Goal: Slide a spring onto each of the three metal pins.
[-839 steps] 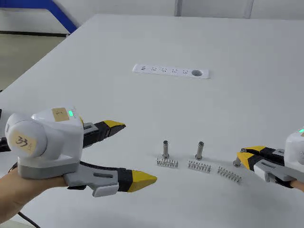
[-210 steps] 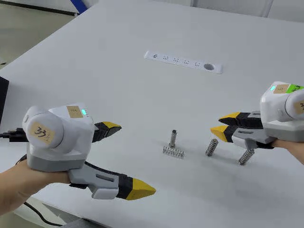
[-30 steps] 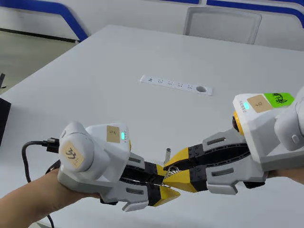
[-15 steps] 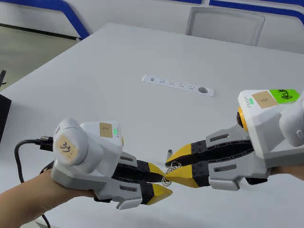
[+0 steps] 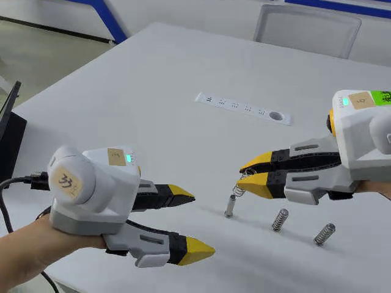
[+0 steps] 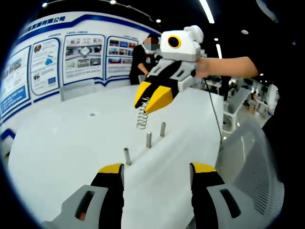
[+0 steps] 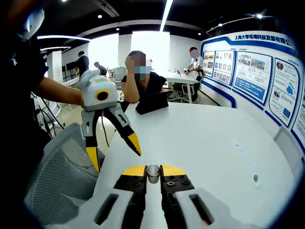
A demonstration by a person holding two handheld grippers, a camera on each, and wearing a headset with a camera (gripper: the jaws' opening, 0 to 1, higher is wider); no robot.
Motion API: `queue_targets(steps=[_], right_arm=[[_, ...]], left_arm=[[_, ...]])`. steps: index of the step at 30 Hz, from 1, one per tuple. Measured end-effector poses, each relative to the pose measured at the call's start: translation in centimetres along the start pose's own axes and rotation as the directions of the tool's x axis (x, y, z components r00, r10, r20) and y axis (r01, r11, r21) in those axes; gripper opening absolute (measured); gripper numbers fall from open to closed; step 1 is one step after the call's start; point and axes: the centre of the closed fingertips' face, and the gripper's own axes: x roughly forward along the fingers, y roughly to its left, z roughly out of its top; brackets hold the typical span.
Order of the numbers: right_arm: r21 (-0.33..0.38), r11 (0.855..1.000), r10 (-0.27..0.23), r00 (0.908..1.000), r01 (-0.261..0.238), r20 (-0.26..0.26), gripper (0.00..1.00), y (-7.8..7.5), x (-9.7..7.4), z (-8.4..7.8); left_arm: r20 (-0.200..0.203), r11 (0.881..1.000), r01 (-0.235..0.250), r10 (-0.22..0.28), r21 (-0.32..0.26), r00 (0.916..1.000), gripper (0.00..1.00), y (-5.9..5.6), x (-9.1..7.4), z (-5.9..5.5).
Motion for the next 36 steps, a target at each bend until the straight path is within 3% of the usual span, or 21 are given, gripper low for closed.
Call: queue_targets(steps=[4,15,23,36], right_arm=[[0.043,0.998,-0.047,0.9988,0.048,-0.007,0.12,-1.8,0.9,-0.9],[0.096,0.991,-0.089,0.9923,0.097,-0.086,0.12,-3.5,3.6,-4.2],[0.154,0.984,-0.076,0.9905,0.093,-0.115,0.12,-4.4,4.6,-6.0],[0.161,0.984,-0.055,0.9865,0.080,-0.154,0.12,-3.9,5.8,-7.5]], left_arm=[[-0.001,1.000,-0.017,0.017,-0.016,0.9999,0.67,0.5,0.1,-0.3],[0.004,0.996,-0.083,0.083,-0.026,0.9965,0.83,2.4,-0.1,-0.6],[-0.005,0.993,-0.101,0.101,-0.058,0.9949,0.91,2.9,-0.2,-1.4],[-0.011,0.990,-0.118,0.118,-0.082,0.9930,1.00,3.1,0.0,-1.8]])
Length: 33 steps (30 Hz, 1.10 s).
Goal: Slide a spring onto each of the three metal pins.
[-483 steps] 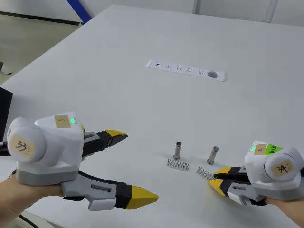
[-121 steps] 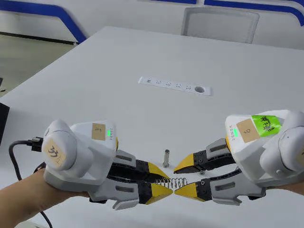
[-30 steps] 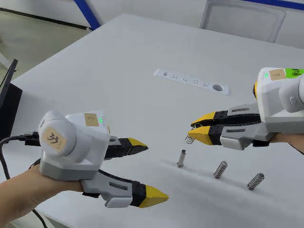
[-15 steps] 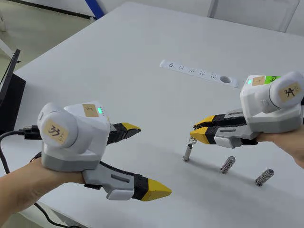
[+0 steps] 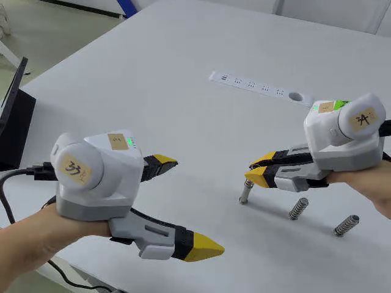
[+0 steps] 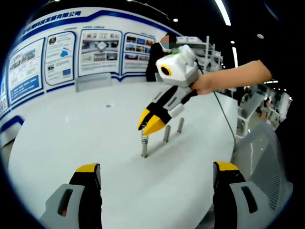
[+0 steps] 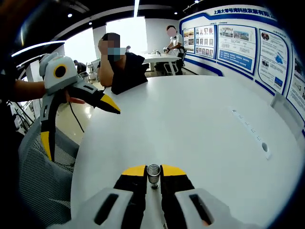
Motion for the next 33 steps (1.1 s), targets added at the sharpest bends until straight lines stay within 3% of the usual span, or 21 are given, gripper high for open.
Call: queue_targets(steps=[26,33], right_arm=[[-0.042,0.999,-0.015,0.9923,0.009,-0.123,0.12,-0.4,3.1,-3.8],[-0.042,0.999,-0.015,0.9927,0.010,-0.119,0.12,-0.5,3.2,-3.8]], left_arm=[[-0.020,0.999,-0.026,0.025,-0.032,0.9995,1.00,0.7,-0.3,-1.3],[-0.013,0.999,-0.024,0.023,-0.042,0.9996,0.99,0.7,-0.2,-1.1]])
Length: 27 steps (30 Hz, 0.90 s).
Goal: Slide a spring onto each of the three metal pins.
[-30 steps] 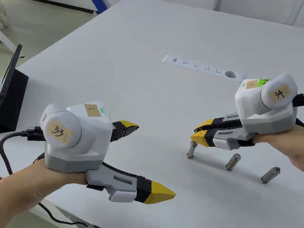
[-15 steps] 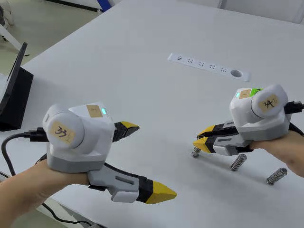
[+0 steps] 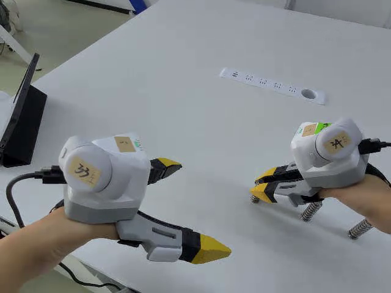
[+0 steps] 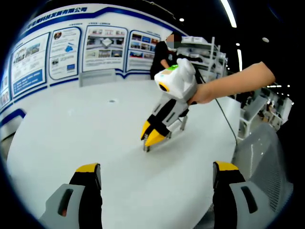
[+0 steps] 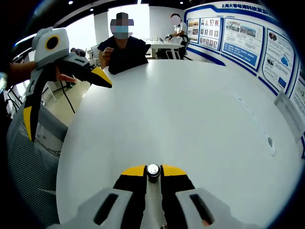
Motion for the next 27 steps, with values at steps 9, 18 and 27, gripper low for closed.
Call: queue_targets(steps=[9,18,27], right_arm=[[0.003,1.000,-0.015,0.9995,0.015,0.027,0.16,-0.2,-0.5,0.7],[-0.023,0.998,-0.053,0.9941,0.055,0.095,0.19,-0.8,-3.6,2.8],[0.014,0.990,-0.142,0.9782,0.142,0.151,0.22,-1.6,-10.4,1.0]], left_arm=[[-0.006,1.000,0.005,-0.005,-0.004,1.0000,0.99,-0.3,0.0,0.0],[0.016,1.000,0.016,-0.016,-0.011,0.9998,0.98,-0.6,0.3,1.3],[0.008,0.998,0.034,-0.034,0.050,0.9994,0.98,-1.6,1.3,3.3]])
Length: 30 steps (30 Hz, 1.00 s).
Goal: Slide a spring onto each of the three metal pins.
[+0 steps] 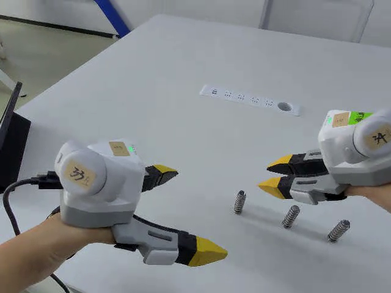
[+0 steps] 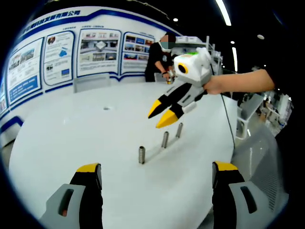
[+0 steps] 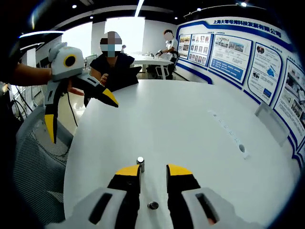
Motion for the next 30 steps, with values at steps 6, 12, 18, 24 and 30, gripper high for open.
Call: queue_targets(steps=[6,12,18,24,30], right_arm=[[0.115,0.990,-0.084,0.9957,0.079,0.038,0.24,-1.3,-5.0,-2.8],[0.145,0.981,-0.140,0.9887,0.131,0.053,0.27,-1.2,-9.7,-4.7],[0.188,0.967,-0.191,0.9784,0.173,0.080,0.34,-0.9,-13.5,-5.8],[0.114,0.980,-0.174,0.9818,0.165,0.076,0.42,0.5,-15.4,-6.2],[0.066,0.989,-0.138,0.9882,0.134,0.066,0.58,1.9,-15.9,-6.0]], left_arm=[[-0.016,0.999,0.013,-0.012,0.046,0.9998,0.99,-0.9,0.9,0.6],[-0.015,0.998,0.028,-0.027,0.064,0.9995,0.99,-1.2,1.1,1.2],[-0.003,0.997,0.018,-0.018,0.073,0.9998,0.99,-0.4,0.6,2.1],[-0.066,0.994,0.011,-0.004,0.106,0.9978,0.99,0.4,0.1,1.1],[-0.054,0.994,0.027,-0.021,0.107,0.9983,1.00,0.4,-0.3,1.6]])
